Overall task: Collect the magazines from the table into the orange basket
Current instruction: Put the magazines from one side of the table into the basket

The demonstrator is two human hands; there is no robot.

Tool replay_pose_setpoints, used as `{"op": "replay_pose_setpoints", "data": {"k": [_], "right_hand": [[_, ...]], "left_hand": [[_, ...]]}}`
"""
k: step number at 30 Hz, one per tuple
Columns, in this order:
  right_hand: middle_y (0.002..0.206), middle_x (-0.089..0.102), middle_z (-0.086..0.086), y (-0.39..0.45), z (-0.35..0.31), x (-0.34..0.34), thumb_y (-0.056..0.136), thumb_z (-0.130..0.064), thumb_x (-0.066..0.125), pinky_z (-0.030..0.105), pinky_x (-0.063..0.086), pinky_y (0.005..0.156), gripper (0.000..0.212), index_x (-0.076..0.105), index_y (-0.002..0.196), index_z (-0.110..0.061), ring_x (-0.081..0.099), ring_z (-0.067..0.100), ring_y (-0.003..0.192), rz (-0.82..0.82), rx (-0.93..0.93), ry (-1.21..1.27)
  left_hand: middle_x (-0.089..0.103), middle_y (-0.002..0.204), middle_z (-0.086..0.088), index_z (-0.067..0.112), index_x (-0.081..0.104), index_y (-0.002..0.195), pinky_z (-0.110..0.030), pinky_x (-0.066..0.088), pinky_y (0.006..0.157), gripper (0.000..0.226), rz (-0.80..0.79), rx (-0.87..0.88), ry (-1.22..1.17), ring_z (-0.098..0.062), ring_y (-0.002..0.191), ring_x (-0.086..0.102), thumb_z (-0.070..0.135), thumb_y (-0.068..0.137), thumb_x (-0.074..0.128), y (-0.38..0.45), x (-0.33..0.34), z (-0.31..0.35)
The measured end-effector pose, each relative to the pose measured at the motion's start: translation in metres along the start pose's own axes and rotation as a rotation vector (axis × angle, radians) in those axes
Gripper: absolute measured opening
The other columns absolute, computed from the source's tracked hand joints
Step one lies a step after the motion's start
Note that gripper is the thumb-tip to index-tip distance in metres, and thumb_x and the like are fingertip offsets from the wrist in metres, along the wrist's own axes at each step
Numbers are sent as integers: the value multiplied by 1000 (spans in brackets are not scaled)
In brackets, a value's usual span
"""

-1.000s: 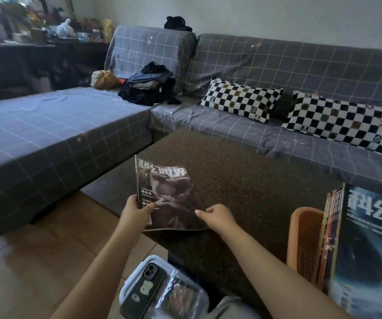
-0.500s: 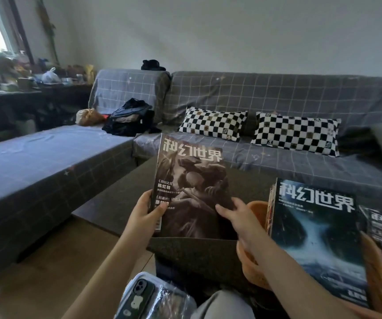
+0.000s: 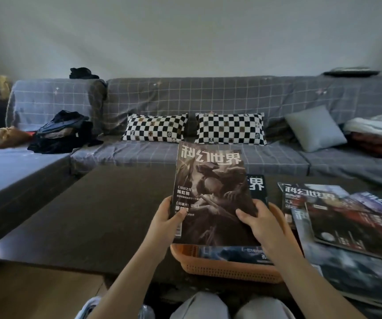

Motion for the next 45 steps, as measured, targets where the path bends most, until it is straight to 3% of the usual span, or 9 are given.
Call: {"op": "replay_pose_setpoints", "data": {"k": [7, 12, 16, 21, 29, 34, 38, 42, 45], "right_hand": [[120, 54, -6, 4, 25, -51, 87, -19, 64, 16, 38, 69, 41, 47, 123, -24, 50, 6, 85, 132, -97, -370], [122, 59, 2, 3, 35, -54, 83, -16, 68, 29, 44, 91, 51, 46, 129, -16, 58, 19, 106, 191, -118, -550], [135, 47, 7, 1, 40, -55, 83, -26, 68, 34, 43, 98, 54, 45, 131, -18, 50, 24, 121, 286, -66, -695], [124, 59, -1, 4, 43, -56, 85, -24, 64, 31, 46, 93, 43, 52, 126, -19, 57, 19, 110, 245, -70, -619], [130, 57, 2, 8, 52, -55, 87, -31, 62, 29, 41, 93, 51, 46, 134, -19, 53, 21, 120, 190, -3, -579], [138, 51, 4, 11, 58, -54, 87, -34, 61, 36, 40, 101, 58, 41, 139, -18, 47, 20, 128, 161, 30, -562], [136, 53, 3, 9, 57, -53, 86, -36, 61, 32, 41, 96, 60, 39, 140, -18, 50, 21, 124, 169, 38, -580], [137, 53, 5, 9, 51, -53, 89, -33, 58, 32, 40, 98, 56, 40, 140, -17, 49, 21, 125, 169, 12, -540], [137, 53, 3, 3, 43, -58, 90, -24, 58, 28, 38, 99, 54, 40, 140, -17, 51, 19, 123, 193, -45, -443]], "left_hand": [[66, 97, 24, 45, 55, 102, -21, 57, 76, 22, -118, 40, 403, 6, 87, 65, 25, 92, 60, 8, 64, -27], [59, 114, 14, 31, 54, 124, -23, 47, 85, 41, 56, 112, 779, 0, 95, 54, 35, 85, 67, 9, 58, -33], [46, 127, 7, 30, 41, 139, -20, 37, 88, 59, 115, 169, 818, 0, 100, 40, 34, 86, 67, 2, 58, -31], [48, 134, 3, 24, 52, 132, -33, 43, 101, 48, 171, 127, 804, -12, 117, 49, 30, 86, 66, -1, 51, -32], [70, 80, 15, 28, 64, 113, -25, 57, 65, 22, 129, 69, 743, 1, 70, 66, 28, 91, 61, -2, 50, -33], [72, 79, 13, 27, 62, 122, -20, 56, 57, 31, 103, 36, 682, 3, 66, 67, 30, 91, 61, -1, 51, -36], [70, 68, 14, 31, 64, 108, -25, 57, 55, 17, 120, 53, 664, 4, 61, 65, 30, 91, 60, -1, 50, -35], [68, 104, 12, 26, 57, 122, -34, 56, 83, 32, 141, 149, 664, -3, 96, 64, 27, 91, 60, -2, 58, -26], [52, 133, 10, 28, 51, 131, -45, 29, 113, 43, 238, 224, 727, -13, 129, 42, 28, 89, 61, -9, 67, -15]]}}
Point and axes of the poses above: each hand's wrist, its own y-axis towards the middle knuckle, its own x-axis out of the palm, z = x × y, the point moved 8 cm from there along y, towards the middle knuckle
